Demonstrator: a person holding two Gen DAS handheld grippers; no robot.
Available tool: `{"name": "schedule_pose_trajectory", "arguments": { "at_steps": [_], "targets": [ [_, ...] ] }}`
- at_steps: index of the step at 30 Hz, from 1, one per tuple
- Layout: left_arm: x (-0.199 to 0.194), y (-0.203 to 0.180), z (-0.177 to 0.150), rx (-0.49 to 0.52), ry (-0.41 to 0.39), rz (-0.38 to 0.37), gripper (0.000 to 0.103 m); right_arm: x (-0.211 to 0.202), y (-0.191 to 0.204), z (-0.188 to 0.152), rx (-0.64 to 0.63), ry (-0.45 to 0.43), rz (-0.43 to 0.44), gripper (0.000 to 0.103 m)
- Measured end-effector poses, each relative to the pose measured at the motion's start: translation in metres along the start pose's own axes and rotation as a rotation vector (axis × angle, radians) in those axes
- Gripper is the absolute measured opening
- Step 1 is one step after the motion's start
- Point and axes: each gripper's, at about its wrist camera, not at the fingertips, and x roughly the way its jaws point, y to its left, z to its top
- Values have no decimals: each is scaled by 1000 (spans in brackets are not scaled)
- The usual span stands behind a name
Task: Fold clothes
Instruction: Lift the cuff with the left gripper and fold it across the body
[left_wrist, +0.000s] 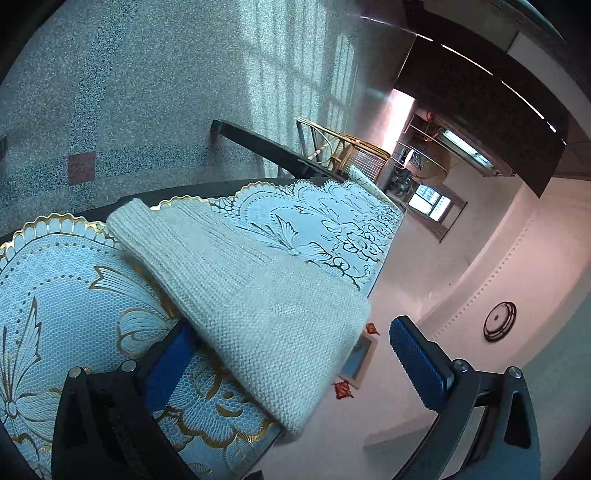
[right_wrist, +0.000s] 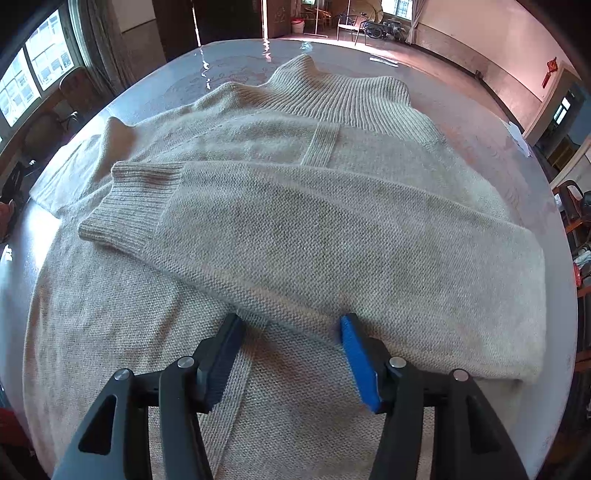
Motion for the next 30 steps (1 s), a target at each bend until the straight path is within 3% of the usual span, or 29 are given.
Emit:
{"name": "schedule_pose_trajectory", "arguments": {
  "at_steps": [1, 2, 3, 8, 11, 15, 18, 22, 26, 30],
  "targets": [
    [2, -1, 1, 1, -5, -17, 85, 1, 1, 2, 0, 1, 0, 58],
    [3, -1, 0, -2, -10, -44, 54, 1, 1, 3, 1, 0, 0, 58],
    [4, -2, 0, -4, -20, -55, 36, 2, 1, 3, 1, 0, 0, 59],
    [0, -15, -4, 49, -98, -115, 11, 4, 1, 3, 8, -11, -1, 60],
    [-8, -25, -9, 104, -173, -141, 8, 5, 1, 3, 10, -17, 0, 60],
    [-19, -64, -28, 286, -276, -129, 8, 7, 1, 4, 15, -20, 3, 61],
    [-22, -106, -56, 469, -348, -84, 8, 9, 1, 5, 19, -20, 6, 62],
    [-4, -162, -117, 760, -357, -37, 8, 12, 1, 7, 25, -21, 10, 64],
    [54, -202, -210, 1068, -210, 18, 8, 14, 0, 9, 32, -22, 15, 65],
    [136, -207, -315, 1306, 18, 83, 8, 9, -14, 7, 153, -45, 77, 63]
  ]
}}
